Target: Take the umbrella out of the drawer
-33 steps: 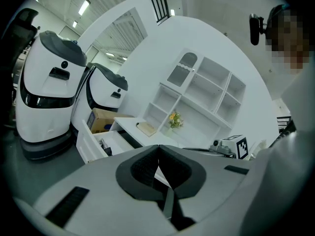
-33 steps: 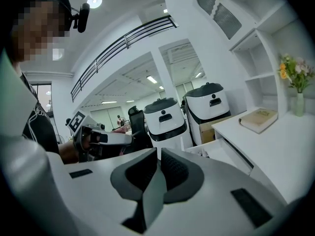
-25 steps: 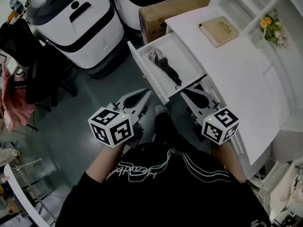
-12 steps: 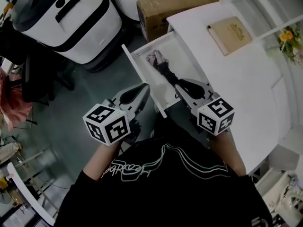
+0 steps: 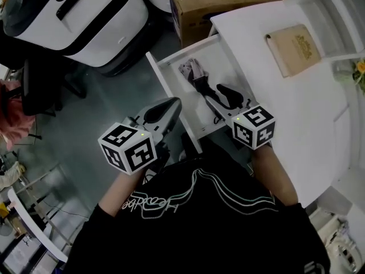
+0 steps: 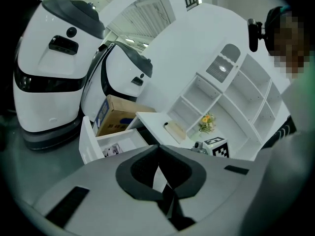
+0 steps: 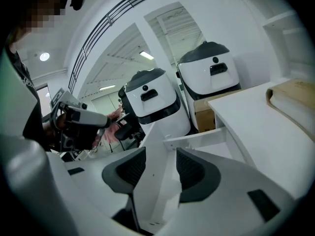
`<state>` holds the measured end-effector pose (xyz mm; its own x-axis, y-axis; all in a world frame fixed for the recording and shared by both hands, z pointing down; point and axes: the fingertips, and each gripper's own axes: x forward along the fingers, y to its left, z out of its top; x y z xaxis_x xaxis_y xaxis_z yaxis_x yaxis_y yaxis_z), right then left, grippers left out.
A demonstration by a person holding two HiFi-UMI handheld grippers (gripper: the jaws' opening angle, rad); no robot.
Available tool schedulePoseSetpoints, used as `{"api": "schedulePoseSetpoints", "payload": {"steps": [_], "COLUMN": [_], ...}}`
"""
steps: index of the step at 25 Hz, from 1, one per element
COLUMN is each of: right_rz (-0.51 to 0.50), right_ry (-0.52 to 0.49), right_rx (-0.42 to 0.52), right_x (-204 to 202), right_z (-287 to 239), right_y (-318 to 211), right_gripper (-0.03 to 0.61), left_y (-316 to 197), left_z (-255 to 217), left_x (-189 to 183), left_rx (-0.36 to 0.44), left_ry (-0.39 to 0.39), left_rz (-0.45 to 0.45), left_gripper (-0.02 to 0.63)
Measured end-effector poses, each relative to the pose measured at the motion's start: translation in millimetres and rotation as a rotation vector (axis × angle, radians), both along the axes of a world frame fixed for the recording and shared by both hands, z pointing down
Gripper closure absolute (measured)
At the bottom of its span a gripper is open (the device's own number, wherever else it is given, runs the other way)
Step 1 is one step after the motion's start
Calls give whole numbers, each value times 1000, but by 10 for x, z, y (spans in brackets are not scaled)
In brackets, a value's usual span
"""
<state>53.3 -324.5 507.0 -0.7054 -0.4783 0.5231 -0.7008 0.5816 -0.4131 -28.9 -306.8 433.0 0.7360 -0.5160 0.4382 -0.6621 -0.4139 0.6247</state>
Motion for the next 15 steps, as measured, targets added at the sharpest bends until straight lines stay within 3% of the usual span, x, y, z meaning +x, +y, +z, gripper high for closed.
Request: {"api": "schedulePoseSetpoints", "payload": {"steps": [9,15], "right_rz": [-122,-134], "right_ry": [192,320], "right_rx": [-101,-140], "right_x": [-123,-79], "right_z": [1015,1648], "right_y": [-125,-218], "right_gripper": [354,345], "left_y": [-168,-270], "left_z": [293,422], "left_x": [-204,-353], "left_rx": [-60,-80], "left_ry": [-15,-30], "left_rz": [-49,-92], "left_gripper": [594,594]}}
